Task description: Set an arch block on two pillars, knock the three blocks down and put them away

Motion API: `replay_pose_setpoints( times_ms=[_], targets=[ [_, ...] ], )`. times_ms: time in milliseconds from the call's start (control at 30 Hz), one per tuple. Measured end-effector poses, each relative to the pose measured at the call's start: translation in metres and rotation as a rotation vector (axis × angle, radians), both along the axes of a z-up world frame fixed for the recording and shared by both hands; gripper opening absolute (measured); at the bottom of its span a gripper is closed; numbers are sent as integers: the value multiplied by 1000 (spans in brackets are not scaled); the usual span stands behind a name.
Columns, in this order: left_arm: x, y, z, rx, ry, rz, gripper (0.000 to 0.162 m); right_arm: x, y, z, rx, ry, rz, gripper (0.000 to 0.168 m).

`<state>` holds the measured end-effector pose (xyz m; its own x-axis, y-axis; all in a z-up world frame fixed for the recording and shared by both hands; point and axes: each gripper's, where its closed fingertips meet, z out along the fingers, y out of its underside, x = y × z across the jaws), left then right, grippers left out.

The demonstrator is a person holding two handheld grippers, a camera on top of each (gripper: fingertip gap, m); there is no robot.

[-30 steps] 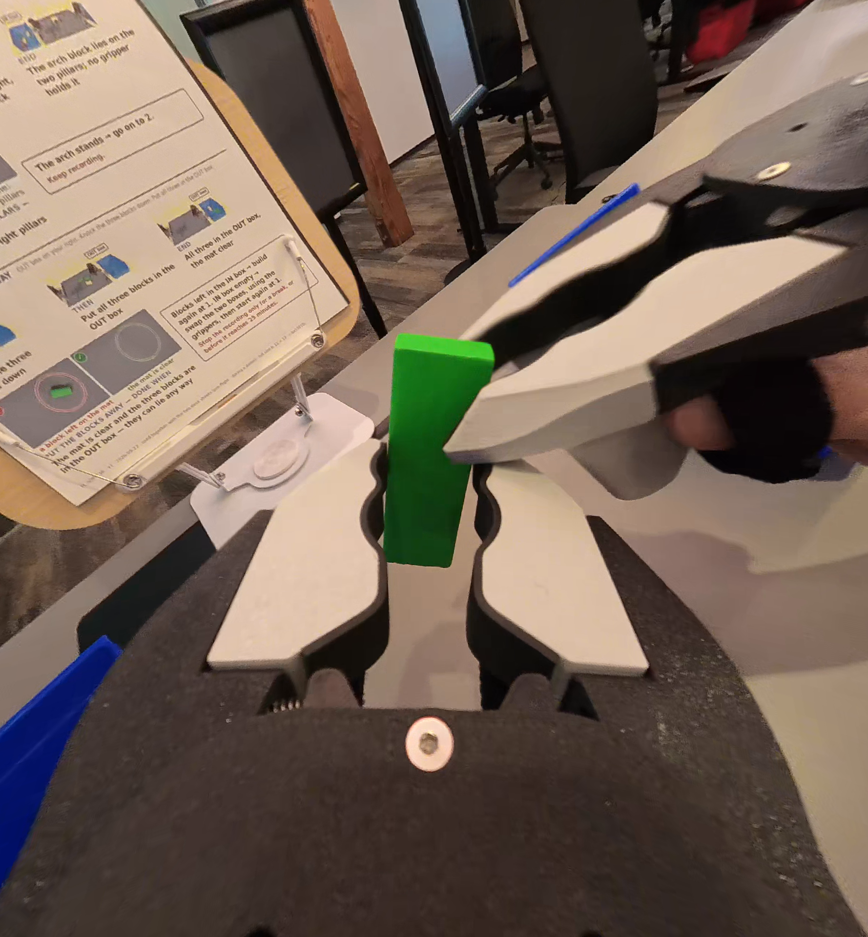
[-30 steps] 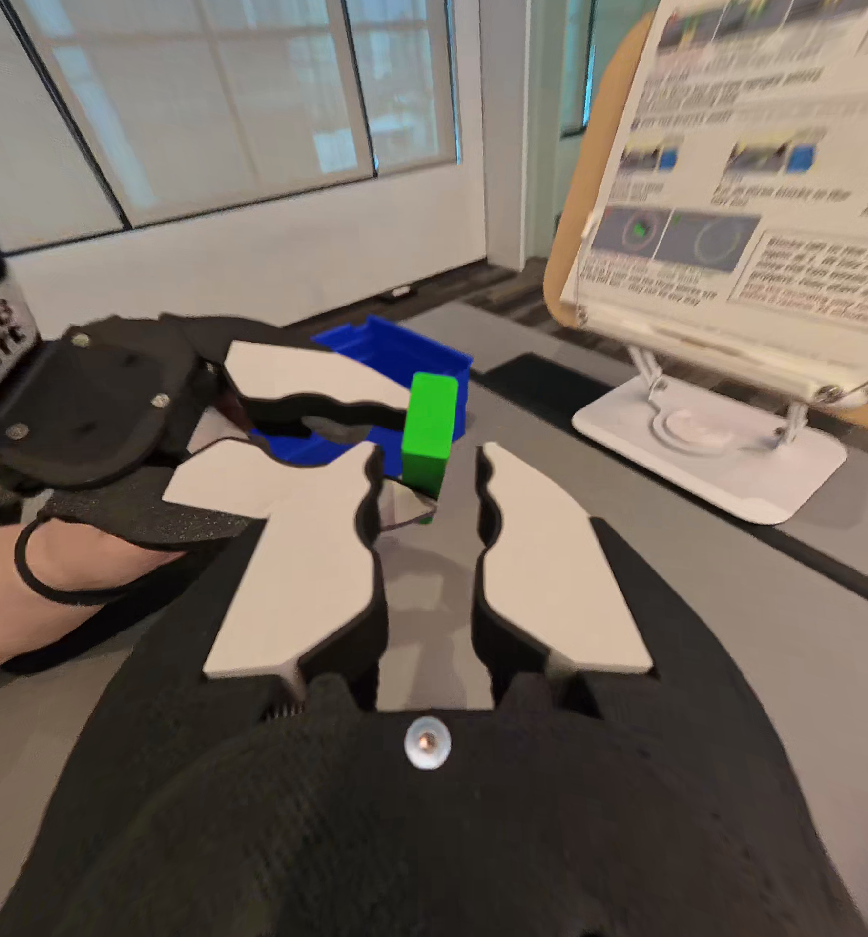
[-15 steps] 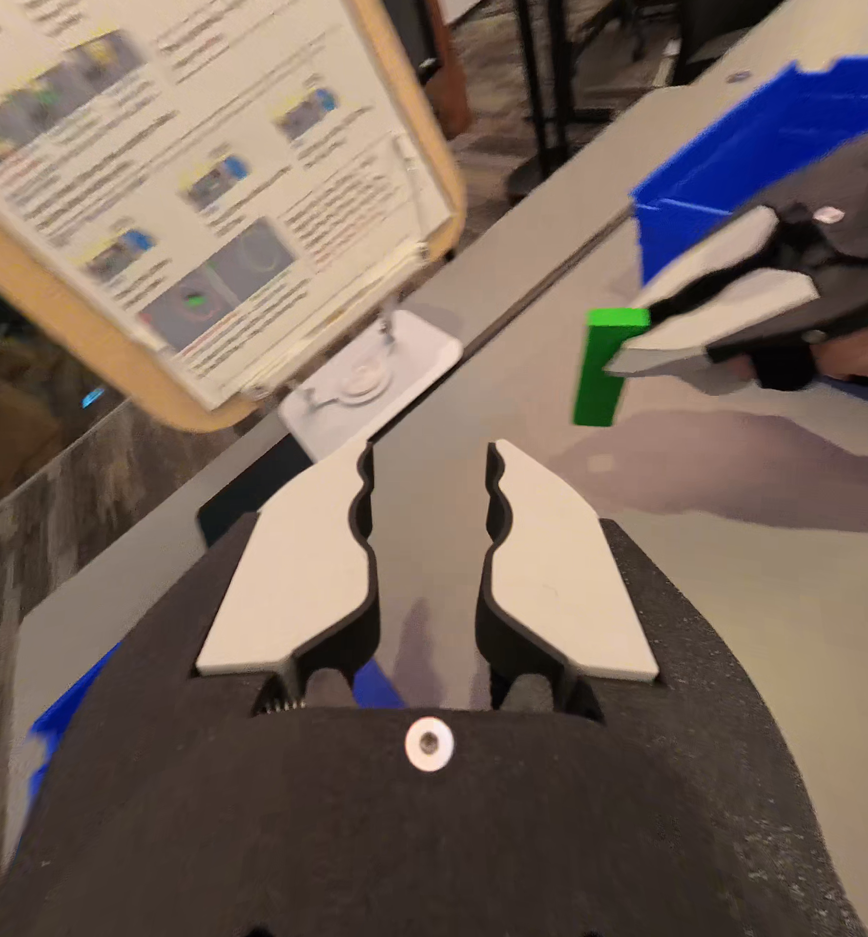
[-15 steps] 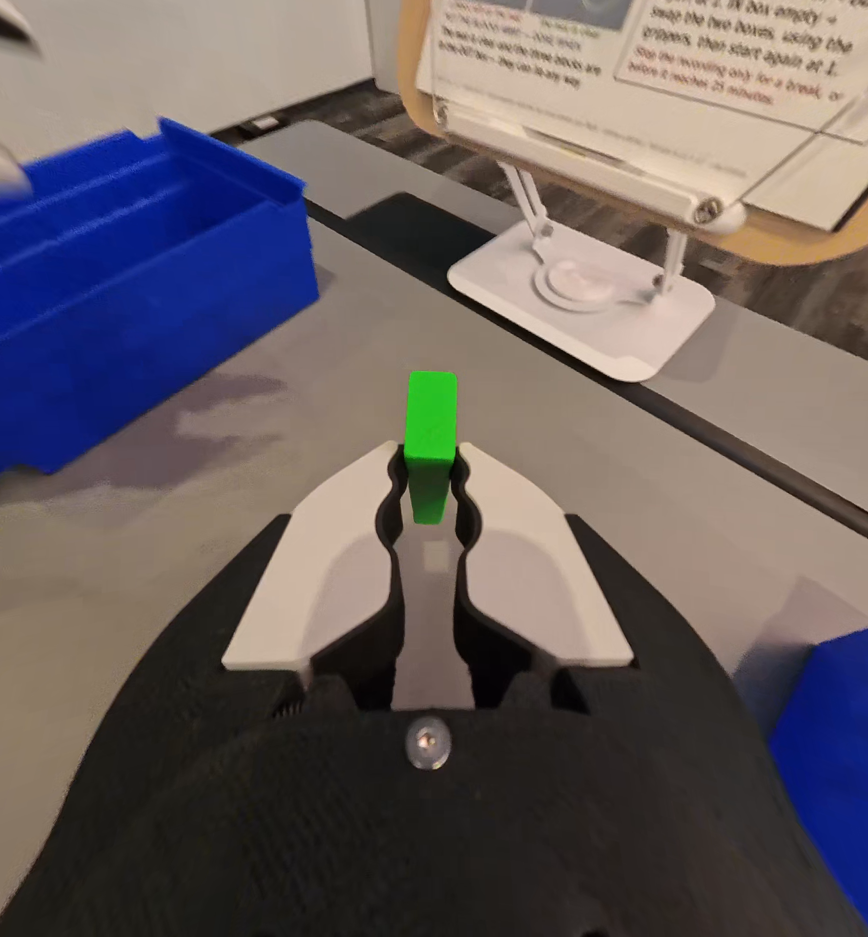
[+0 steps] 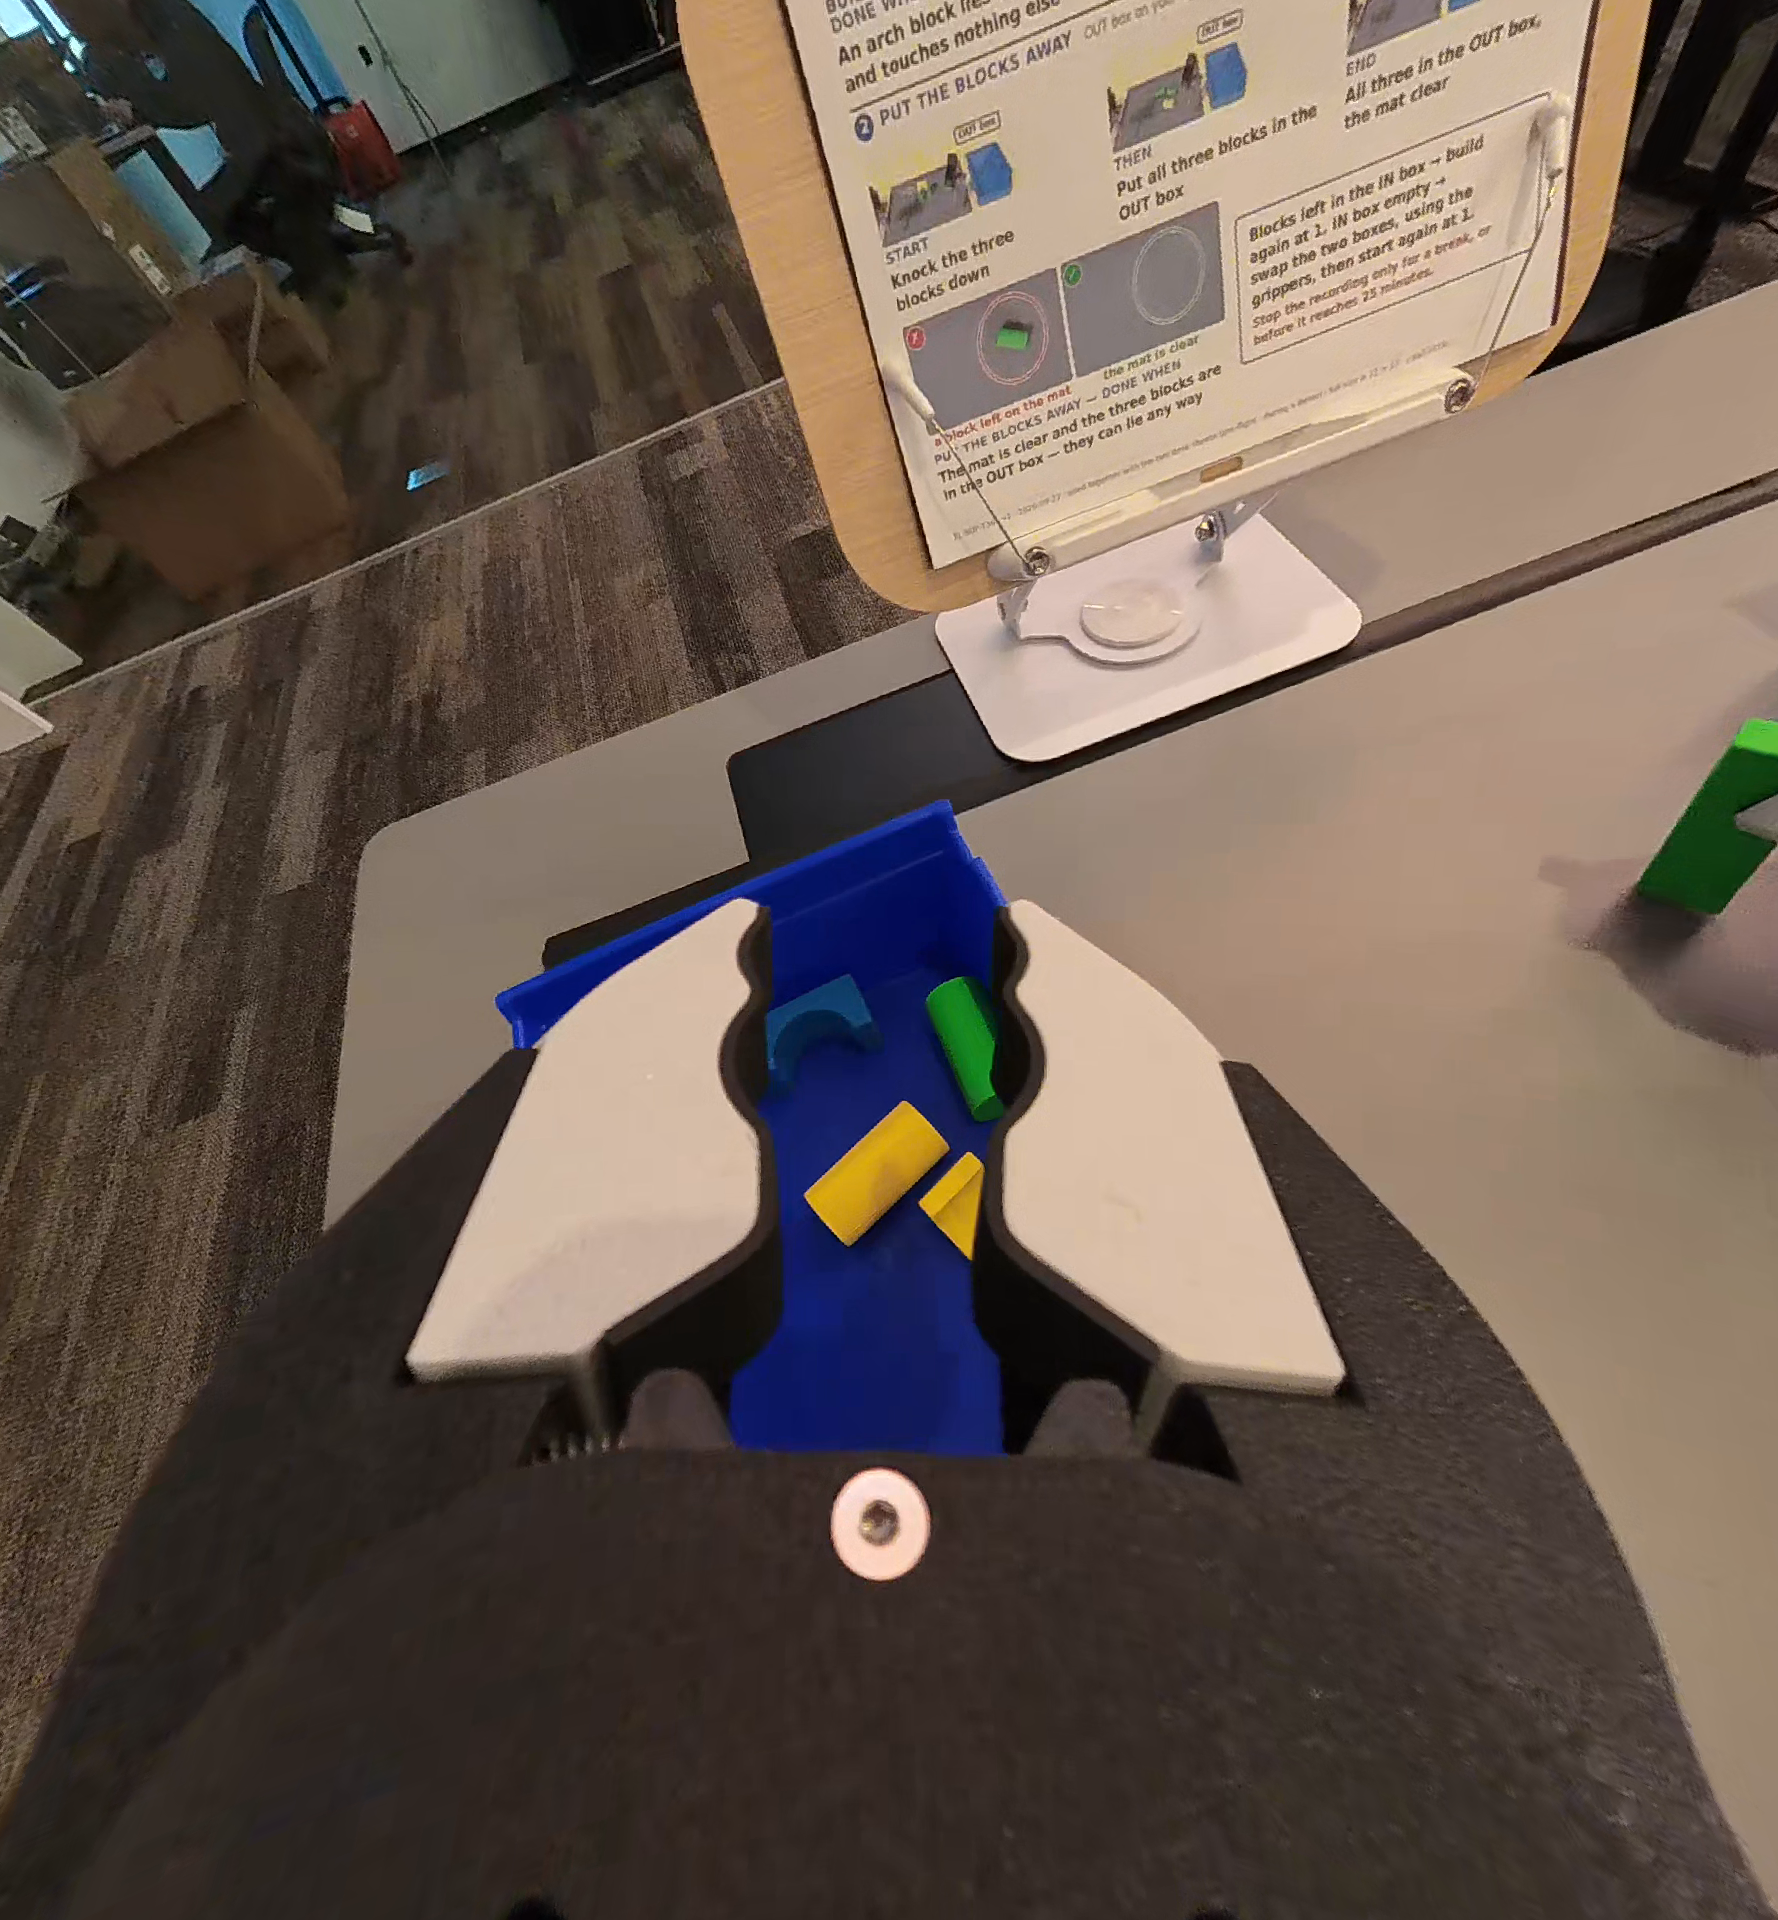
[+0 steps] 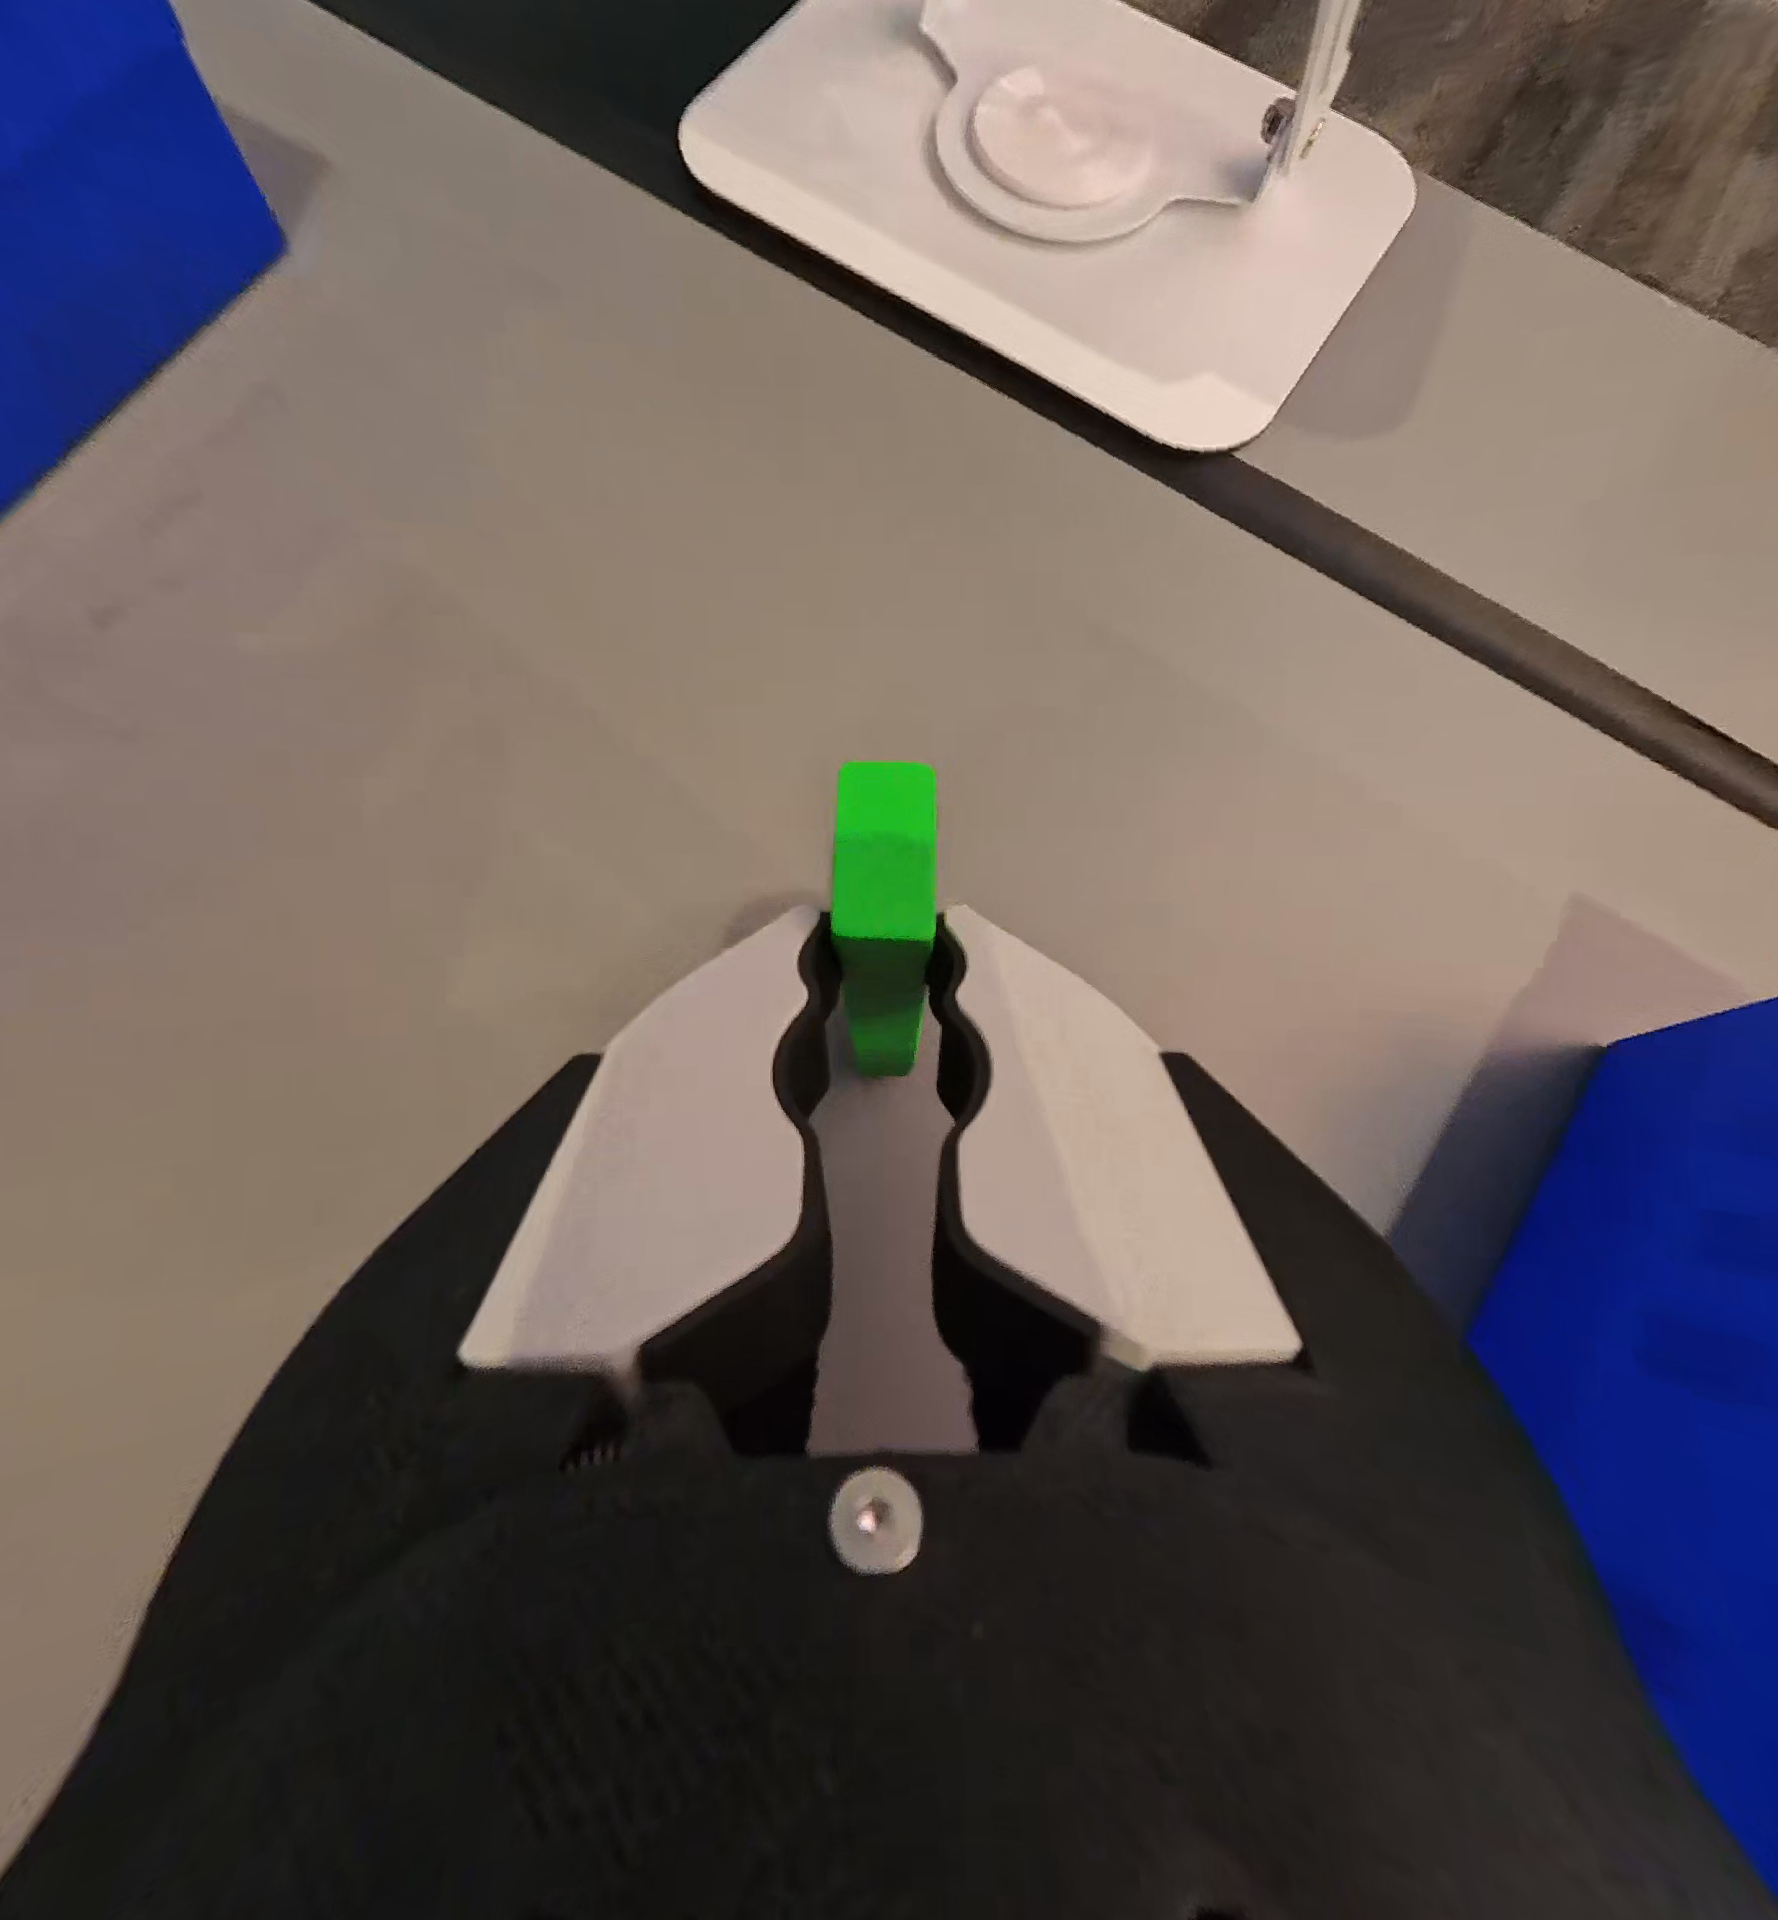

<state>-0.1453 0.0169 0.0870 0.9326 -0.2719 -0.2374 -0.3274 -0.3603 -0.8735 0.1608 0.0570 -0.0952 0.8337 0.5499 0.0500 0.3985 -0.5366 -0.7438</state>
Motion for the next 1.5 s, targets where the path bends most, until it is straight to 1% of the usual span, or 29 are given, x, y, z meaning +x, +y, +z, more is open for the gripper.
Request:
replay_pose_setpoints(
  times_ms=[100, 400, 567, 700, 800, 867, 933, 1000, 1100, 1133, 1200, 1300, 1433, 1467, 1500],
  targets=[
    [-2, 0, -4, -19, 13, 8, 40, -1, 2, -4, 1, 4, -14, 17],
    [-9, -1, -23, -119, 66, 10, 39, -7, 2, -1, 54, 112, -27, 17],
    [-14, -10, -33, -191, 92, -25, 38, -13, 1, -5, 61, 99, -13, 17],
    [-15, -31, -62, -366, 128, -134, 41, -16, -1, -6, 50, 93, 10, 18],
    [-14, -54, -95, -568, 159, -217, 40, -18, -3, -9, 28, 102, 24, 24],
    [-20, -61, -119, -680, 222, -228, 32, -18, -2, -12, 23, 84, 27, 29],
    [-26, -71, -143, -823, 280, -209, 35, -18, -2, -14, 21, 73, 30, 33],
    [-25, -76, -162, -924, 340, -206, 43, -18, -2, -14, 22, 70, 32, 33],
    [-14, -78, -186, -1021, 377, -248, 48, -16, -1, -14, 24, 60, 32, 36],
    [-12, -79, -194, -1056, 391, -250, 52, -16, -1, -14, 29, 58, 31, 37],
    [-13, -77, -205, -1089, 432, -238, 55, -14, 0, -12, 41, 51, 31, 39],
    [-10, -78, -219, -1143, 427, -245, 60, -13, 0, -6, 58, 51, 36, 41],
    [-12, -79, -230, -1182, 424, -229, 54, -8, 1, 6, 91, 54, 39, 42],
    [-14, -78, -232, -1188, 421, -214, 58, -7, 1, 10, 99, 57, 39, 42],
    [-17, -78, -234, -1200, 424, -199, 53, -6, 1, 13, 107, 61, 39, 42]
  ],
)
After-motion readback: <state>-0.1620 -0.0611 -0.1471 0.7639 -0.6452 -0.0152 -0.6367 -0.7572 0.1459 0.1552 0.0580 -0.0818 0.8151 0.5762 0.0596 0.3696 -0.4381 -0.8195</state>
